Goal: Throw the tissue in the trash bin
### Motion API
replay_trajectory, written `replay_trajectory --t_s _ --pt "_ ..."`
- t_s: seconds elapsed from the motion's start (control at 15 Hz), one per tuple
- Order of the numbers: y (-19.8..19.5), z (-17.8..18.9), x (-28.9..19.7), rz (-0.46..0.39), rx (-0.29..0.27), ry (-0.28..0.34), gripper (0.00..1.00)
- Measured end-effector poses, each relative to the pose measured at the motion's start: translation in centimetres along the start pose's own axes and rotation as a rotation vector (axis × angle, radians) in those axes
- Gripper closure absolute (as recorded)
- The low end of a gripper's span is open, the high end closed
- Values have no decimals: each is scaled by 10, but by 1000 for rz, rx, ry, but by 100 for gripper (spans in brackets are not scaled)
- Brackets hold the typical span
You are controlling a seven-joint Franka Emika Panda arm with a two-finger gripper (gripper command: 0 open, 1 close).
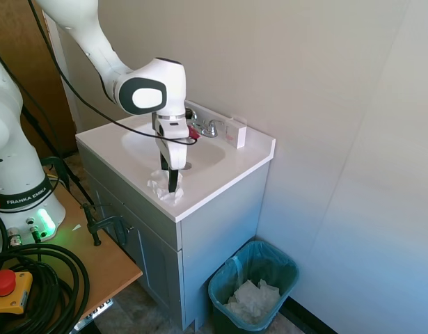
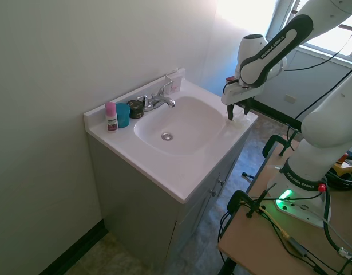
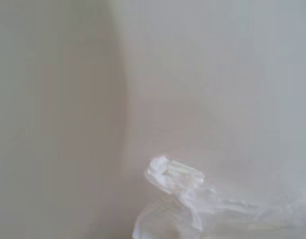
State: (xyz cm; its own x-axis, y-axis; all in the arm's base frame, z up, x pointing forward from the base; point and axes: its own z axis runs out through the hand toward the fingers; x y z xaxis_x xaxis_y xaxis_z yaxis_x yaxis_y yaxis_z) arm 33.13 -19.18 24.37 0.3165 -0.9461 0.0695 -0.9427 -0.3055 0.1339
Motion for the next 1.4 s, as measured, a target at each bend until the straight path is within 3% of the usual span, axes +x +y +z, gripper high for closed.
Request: replay_trajectory --t_s 1.27,1.4 --pt "6 -5 18 -20 82 -31 100" --pt "3 -12 21 -30 120 -43 100"
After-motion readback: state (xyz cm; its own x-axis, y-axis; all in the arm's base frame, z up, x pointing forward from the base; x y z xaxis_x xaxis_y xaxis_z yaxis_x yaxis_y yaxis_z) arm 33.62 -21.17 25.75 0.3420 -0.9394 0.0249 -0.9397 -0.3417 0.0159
